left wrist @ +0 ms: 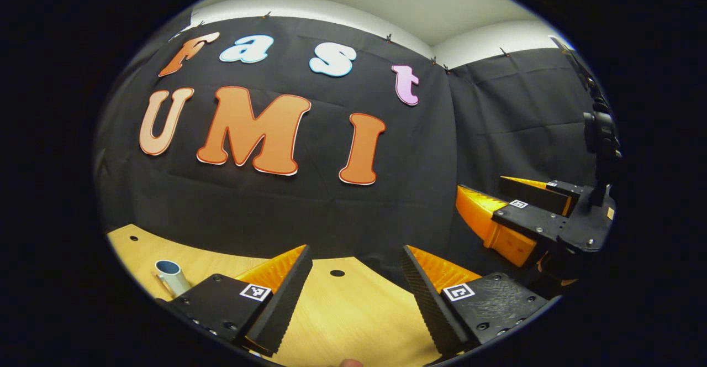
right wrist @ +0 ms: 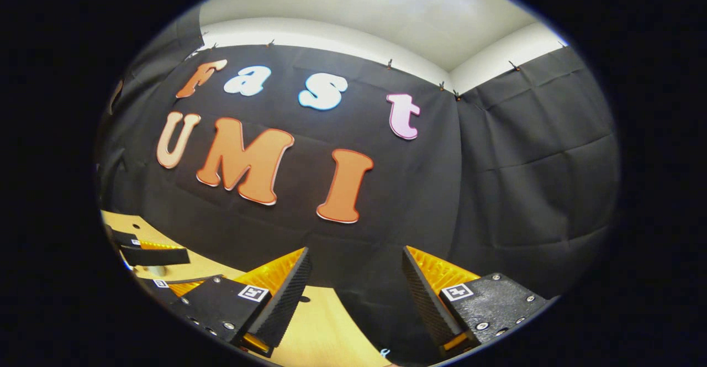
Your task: Put the toothbrush and toothpaste on the desktop into the cup, then pick up the cup and place it on the coaster on the desktop.
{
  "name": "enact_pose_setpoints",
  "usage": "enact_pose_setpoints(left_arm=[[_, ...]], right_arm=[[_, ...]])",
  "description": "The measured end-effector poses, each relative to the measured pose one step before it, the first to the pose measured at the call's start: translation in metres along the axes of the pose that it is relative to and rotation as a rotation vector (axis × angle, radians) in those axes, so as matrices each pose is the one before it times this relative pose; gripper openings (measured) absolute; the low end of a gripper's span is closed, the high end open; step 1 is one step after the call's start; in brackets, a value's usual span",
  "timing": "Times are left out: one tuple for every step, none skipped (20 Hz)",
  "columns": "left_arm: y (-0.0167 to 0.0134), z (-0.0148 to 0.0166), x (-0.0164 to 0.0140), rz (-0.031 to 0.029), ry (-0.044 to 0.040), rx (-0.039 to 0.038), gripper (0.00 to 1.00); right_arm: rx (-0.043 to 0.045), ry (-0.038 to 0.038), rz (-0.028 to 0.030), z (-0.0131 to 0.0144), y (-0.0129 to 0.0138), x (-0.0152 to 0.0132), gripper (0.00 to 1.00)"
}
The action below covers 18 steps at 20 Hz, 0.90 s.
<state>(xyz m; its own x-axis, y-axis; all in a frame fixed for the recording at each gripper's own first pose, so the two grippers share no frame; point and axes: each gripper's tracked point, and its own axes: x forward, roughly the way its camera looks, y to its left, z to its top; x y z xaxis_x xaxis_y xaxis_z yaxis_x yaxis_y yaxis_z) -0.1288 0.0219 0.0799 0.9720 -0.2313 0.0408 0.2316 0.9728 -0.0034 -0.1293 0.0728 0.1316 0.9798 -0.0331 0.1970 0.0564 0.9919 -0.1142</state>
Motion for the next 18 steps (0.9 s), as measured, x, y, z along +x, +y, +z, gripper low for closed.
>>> enact_pose_setpoints(left_arm=[[0.01678, 0.00564, -0.00722, 0.02339, 0.00417, 0.00887, 0.97], [0.01919, 0.00271, -0.0062, 0.02469, 0.00373, 0.02473, 0.97], [0.02006, 0.00433, -0.00454, 0.03217, 0.00475, 0.03216, 0.97], [0.02213, -0.00222, -0.00558, 0.02535, 0.002, 0.022, 0.97], [0.02183, -0.00554, -0.00588, 0.02657, 0.00395, 0.01548, 1.0], [0.02299, -0.00342, -0.00648, 0.03079, 0.00604, 0.01172, 0.97], [0.0245, -0.00319, -0.00566, 0.03874, 0.00107, 0.01156, 0.97], [0.02541, -0.00139, -0.00451, 0.0386, 0.00443, 0.00844, 1.0], [0.02385, -0.00173, -0.00216, 0.04026, 0.00175, 0.00698, 1.0], [0.02304, -0.0004, -0.00199, 0.03495, 0.00358, 0.00345, 1.0], [0.02602, 0.00035, -0.00268, 0.03819, -0.00803, 0.01467, 1.0], [0.01724, -0.00005, -0.00108, 0.02936, -0.00268, 0.01884, 0.97], [0.01787, 0.00439, -0.00233, 0.02918, -0.012, 0.01566, 0.97], [0.01485, 0.00147, -0.00166, 0.02401, -0.00602, 0.00834, 0.97], [0.01228, 0.00115, -0.00041, 0.01128, -0.00056, 0.00334, 0.97], [0.00685, 0.00203, 0.00053, 0.00434, 0.00045, -0.00108, 1.0], [0.00637, 0.00106, 0.00012, 0.00402, -0.00092, -0.00075, 1.0], [0.00589, 0.00202, 0.00154, 0.00171, 0.0001, 0.00711, 1.0]], right_arm=[[0.00852, 0.00301, 0.00534, 0.00133, 0.01216, -0.00681, 0.95], [0.00409, 0.00738, 0.00888, -0.0007, 0.01272, -0.00469, 0.95], [-0.00192, 0.00441, 0.01022, -0.00128, 0.01468, -0.00397, 0.96], [-0.00228, 0.00653, 0.0092, -0.00223, 0.01364, -0.00115, 1.0], [0.00005, 0.00217, 0.01737, -0.00298, 0.01794, -0.00118, 0.98], [0.00914, 0.00732, 0.02624, -0.00265, 0.01888, -0.00154, 1.0], [0.01295, 0.00726, 0.03935, -0.00283, 0.02136, -0.00061, 1.0], [0.01331, 0.00788, 0.04563, -0.00344, 0.02278, 0.00136, 1.0], [0.0094, 0.00715, 0.03575, -0.00324, 0.01982, 0.00136, 0.96], [0.00864, 0.00612, 0.03233, -0.00322, 0.01549, 0.00187, 1.0], [0.00483, 0.00632, 0.03664, -0.00293, 0.0186, 0.00445, 0.98], [0.00553, 0.00977, 0.01709, -0.00293, 0.00933, 0.00256, 0.98], [0.00502, 0.00463, 0.01863, -0.00227, 0.00888, 0.00203, 0.96], [0.0021, 0.00524, 0.0174, -0.00075, 0.00776, 0.00209, 0.98], [-0.00792, 0.00964, 0.01749, -0.00246, 0.00701, 0.00163, 0.98], [-0.00933, 0.01021, 0.00562, -0.00171, 0.00221, 0.00098, 0.98], [-0.00541, 0.01326, 0.00509, -0.00192, 0.00123, 0.00019, 0.98], [-0.00023, 0.01695, 0.01419, -0.00235, 0.00305, -0.00097, 0.98]])
